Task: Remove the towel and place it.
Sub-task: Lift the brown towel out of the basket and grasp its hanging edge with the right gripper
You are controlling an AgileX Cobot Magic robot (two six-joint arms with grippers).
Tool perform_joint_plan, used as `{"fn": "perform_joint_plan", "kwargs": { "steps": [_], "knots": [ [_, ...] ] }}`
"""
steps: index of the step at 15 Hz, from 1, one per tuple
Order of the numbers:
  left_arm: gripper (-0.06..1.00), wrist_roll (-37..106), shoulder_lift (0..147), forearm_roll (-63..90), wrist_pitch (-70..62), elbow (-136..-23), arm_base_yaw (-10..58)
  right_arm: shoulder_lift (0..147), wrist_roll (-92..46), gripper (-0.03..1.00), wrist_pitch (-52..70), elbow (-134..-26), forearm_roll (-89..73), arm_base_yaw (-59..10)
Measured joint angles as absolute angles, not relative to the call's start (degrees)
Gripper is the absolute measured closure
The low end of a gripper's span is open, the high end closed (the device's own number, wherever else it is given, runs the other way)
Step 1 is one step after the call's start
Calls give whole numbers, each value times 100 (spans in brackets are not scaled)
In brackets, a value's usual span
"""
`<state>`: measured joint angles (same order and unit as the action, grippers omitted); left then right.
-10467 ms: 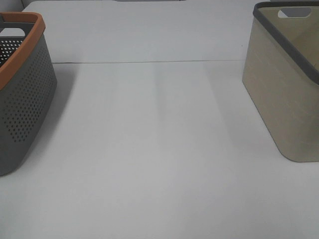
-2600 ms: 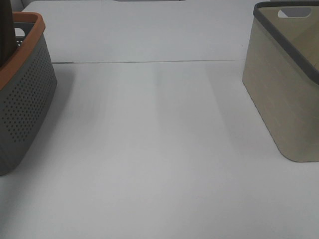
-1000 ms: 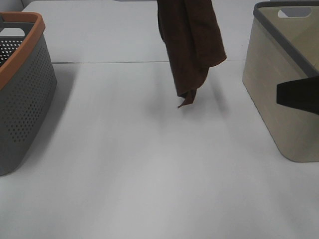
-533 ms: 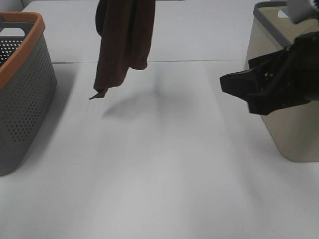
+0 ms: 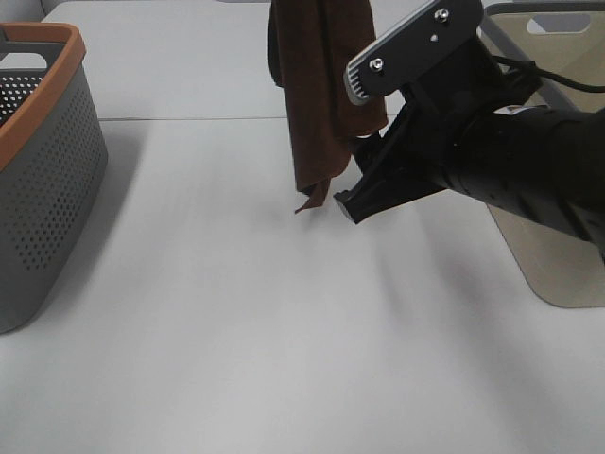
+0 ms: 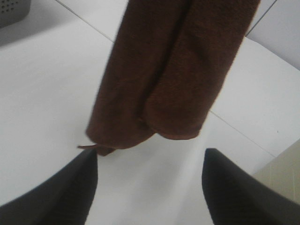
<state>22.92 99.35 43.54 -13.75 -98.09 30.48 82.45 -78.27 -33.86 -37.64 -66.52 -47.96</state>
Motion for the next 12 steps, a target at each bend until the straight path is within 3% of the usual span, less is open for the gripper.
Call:
{"fn": "perform_joint_plan", "kwargs": {
  "steps": [8,12],
  "knots": [
    [94,2292,9935,4383,-1536,-9809,3048,9626,-4555,35,-4337,-4160,-3827,-4801],
    [94,2292,9935,4383,-1627,-9809,3048,10096,-4291,35,-4813,-4406,-3633,-4801]
  ]
}}
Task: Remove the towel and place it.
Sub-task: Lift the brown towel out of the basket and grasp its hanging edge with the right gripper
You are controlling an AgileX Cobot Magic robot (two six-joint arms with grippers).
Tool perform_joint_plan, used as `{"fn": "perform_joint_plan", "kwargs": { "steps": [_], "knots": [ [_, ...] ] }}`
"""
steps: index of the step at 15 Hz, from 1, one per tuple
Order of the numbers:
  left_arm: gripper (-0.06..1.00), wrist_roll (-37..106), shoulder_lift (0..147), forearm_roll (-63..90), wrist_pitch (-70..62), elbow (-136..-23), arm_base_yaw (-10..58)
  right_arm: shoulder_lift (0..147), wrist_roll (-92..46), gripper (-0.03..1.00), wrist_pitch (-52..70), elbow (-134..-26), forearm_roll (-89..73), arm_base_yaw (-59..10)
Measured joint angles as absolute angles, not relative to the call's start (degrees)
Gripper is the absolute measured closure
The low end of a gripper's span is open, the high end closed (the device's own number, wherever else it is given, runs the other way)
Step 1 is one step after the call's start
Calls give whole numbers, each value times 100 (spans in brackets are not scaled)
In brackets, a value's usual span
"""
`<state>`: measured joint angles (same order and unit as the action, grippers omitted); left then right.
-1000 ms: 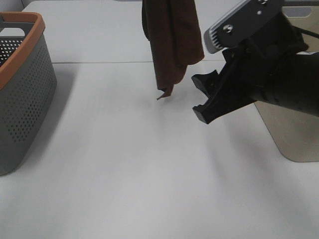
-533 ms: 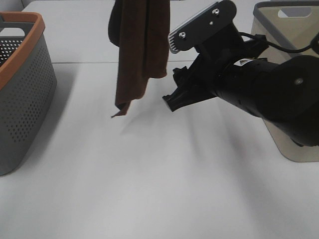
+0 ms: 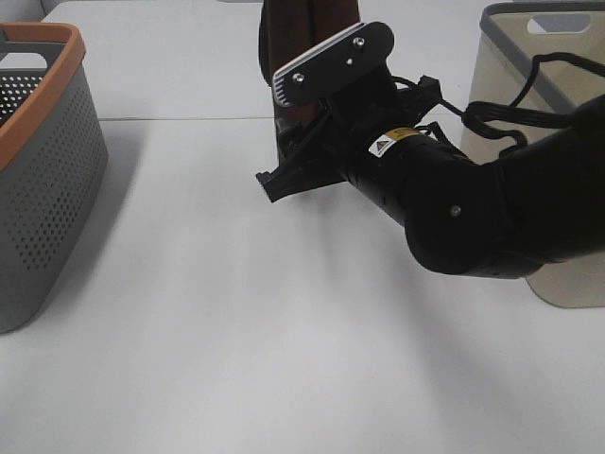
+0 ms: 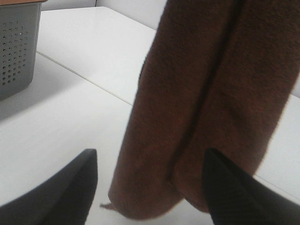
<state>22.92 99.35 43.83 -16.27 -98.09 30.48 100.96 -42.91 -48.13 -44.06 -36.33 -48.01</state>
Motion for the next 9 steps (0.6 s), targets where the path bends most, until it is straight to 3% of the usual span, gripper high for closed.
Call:
{"fn": "perform_joint_plan", "kwargs": {
  "steps": [5,9],
  "knots": [
    [94,2292,9935,4383,-1650,-9809,3048,10227,-5013,44,-5048,-4532,-4240,-4801],
    [94,2292,9935,4395,-1650,-9809,3048,10227,-5002,46,-5076,-4538,-3953,-4801]
  ]
}}
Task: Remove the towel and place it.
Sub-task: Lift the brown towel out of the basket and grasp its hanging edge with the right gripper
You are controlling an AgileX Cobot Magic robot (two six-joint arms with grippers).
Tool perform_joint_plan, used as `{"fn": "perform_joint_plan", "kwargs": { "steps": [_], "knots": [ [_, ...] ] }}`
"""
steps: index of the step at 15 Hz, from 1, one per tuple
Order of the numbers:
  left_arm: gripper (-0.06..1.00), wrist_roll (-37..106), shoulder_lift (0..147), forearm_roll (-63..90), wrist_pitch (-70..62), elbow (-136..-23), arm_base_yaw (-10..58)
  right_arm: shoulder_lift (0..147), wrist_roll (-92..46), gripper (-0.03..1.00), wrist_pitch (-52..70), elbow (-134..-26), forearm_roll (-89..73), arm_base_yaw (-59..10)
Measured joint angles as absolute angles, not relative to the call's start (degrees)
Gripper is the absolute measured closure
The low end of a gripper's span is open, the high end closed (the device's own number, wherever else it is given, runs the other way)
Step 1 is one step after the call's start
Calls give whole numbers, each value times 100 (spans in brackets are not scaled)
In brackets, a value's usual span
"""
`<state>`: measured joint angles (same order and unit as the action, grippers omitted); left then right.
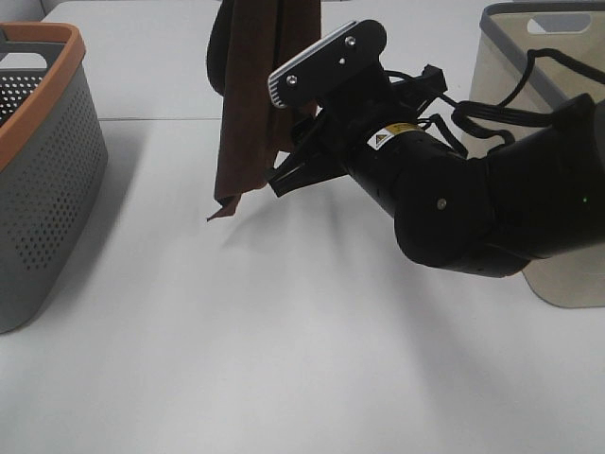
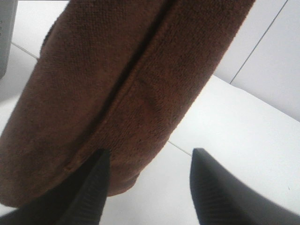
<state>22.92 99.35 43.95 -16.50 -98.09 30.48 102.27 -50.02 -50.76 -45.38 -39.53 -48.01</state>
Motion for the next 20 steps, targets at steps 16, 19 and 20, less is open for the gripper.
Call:
{"fn": "perform_joint_plan", "kwargs": {
  "steps": [16,19,20],
  "knots": [
    [94,2292,9935,4652,-1650,-9809,3048,10663,-4589,46,-5311,-4612,-3827,-4801],
    [94,2292,9935,4681,-1650,-9809,3048,10663,-4589,46,-5311,-4635,-3827,-4801],
    [94,2292,9935,4687,-1650,-9809,3048,10663,-4589,46,-5311,-4693,-3827,-4801]
  ]
}}
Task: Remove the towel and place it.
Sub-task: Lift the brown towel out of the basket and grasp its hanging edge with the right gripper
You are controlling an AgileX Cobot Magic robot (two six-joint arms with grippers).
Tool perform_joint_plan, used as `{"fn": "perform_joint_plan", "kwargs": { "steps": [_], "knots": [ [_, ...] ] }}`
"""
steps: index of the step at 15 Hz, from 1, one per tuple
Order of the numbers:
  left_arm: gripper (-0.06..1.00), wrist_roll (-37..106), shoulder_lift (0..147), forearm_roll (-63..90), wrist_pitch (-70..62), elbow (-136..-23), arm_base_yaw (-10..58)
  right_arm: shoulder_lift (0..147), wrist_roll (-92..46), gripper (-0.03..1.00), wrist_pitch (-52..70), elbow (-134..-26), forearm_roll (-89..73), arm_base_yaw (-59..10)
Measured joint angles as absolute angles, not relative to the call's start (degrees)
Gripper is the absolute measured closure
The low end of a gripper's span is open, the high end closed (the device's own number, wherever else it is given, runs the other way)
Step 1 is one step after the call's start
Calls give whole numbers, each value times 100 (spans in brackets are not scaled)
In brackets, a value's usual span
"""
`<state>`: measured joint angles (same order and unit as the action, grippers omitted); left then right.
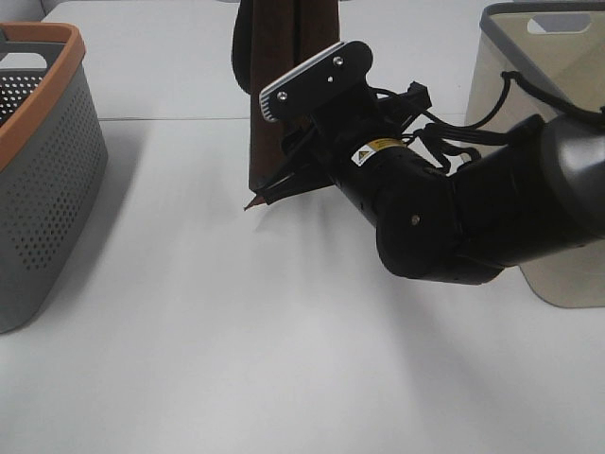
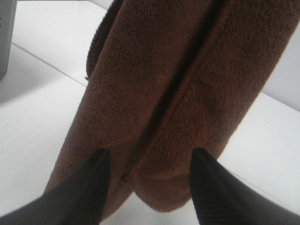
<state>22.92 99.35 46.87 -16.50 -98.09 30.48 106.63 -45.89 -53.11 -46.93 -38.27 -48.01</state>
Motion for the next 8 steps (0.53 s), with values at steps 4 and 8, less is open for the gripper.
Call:
{"fn": "perform_joint_plan", "kwargs": {
  "steps": [4,8],
  "knots": [
    [94,2292,9935,4698,-1650,-9809,3048,10663,-4589,46,-5311,-4733,-3885,-4801],
    [94,2292,9935,4807,-1650,-9809,3048,10663,-4589,46,-5432,-4733,-3965,-4801]
  ]
}}
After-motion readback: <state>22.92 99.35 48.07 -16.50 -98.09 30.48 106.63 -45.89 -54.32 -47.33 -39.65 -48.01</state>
